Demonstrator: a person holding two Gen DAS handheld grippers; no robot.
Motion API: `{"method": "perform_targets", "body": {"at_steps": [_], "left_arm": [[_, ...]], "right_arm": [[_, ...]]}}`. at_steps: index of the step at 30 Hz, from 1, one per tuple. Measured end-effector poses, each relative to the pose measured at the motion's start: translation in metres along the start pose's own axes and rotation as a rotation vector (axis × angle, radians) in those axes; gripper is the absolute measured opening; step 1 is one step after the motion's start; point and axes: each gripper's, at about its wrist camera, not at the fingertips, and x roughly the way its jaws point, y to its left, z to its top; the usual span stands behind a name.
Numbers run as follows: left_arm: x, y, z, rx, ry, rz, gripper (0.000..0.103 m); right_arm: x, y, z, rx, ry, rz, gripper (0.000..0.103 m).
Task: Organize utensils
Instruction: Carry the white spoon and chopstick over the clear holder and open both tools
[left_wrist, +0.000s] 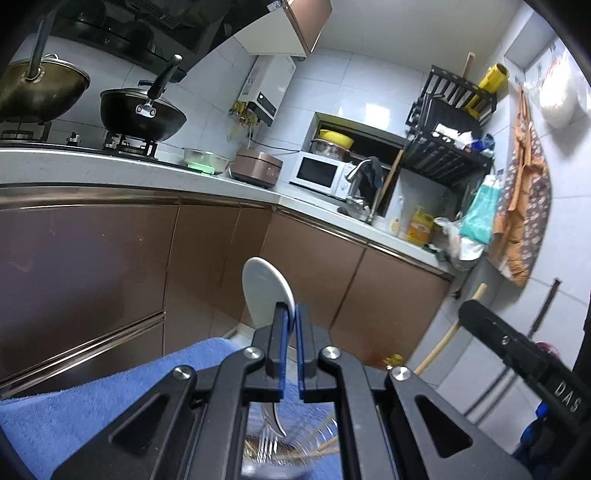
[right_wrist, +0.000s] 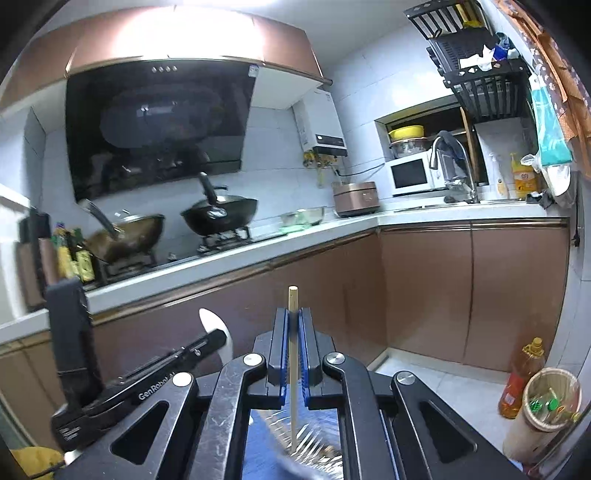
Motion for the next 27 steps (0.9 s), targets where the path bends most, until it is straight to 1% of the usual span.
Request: {"method": "perform_targets", "body": {"at_steps": [3,7,10,11,13,14,15,16,18,22,24,27], "left_arm": [[0.029,-0.003,-0.013,0.024,0.002,0.042,0.003],[0.052,-0.004,-0.039,0.069,0.008,0.079,0.003],[0.064,-0.004,-0.059,0.092,0.026,0.073,0.004],[0.066,-0.004,-0.063,0.098,0.031,0.066,0.006],[0.064,-0.004,-0.070,0.103,0.037,0.062,0.011],[0.061,-0.004,-0.071,0.099,0.031,0.059,0.020],[0.058,-0.005,-0.071,0.097,0.028,0.058,0.028],[0.053,-0.005,-0.071,0.097,0.027,0.057,0.030],[0.044,-0.005,-0.068,0.094,0.036,0.052,0.032],[0.008,-0.002,-0.056,0.096,0.015,0.057,0.035],[-0.012,0.001,-0.049,0.081,0.004,0.046,0.038],[-0.043,0.003,-0.040,0.070,0.001,0.023,0.039]], "right_arm": [[0.020,-0.007,-0.014,-0.013,0.017,-0.025,0.006],[0.038,-0.013,-0.034,-0.019,0.053,-0.047,0.006],[0.045,-0.019,-0.048,-0.012,0.084,-0.058,0.006],[0.046,-0.020,-0.052,-0.010,0.098,-0.055,0.006],[0.045,-0.022,-0.057,-0.014,0.115,-0.061,0.012],[0.043,-0.022,-0.059,-0.014,0.120,-0.062,0.020],[0.040,-0.022,-0.061,-0.013,0.121,-0.059,0.025],[0.035,-0.021,-0.061,-0.015,0.121,-0.061,0.026],[0.025,-0.018,-0.060,-0.023,0.118,-0.067,0.026],[0.002,-0.014,-0.050,-0.020,0.094,-0.078,0.026],[-0.015,-0.013,-0.044,-0.006,0.073,-0.079,0.026],[-0.040,-0.009,-0.037,0.008,0.050,-0.078,0.026]]}}
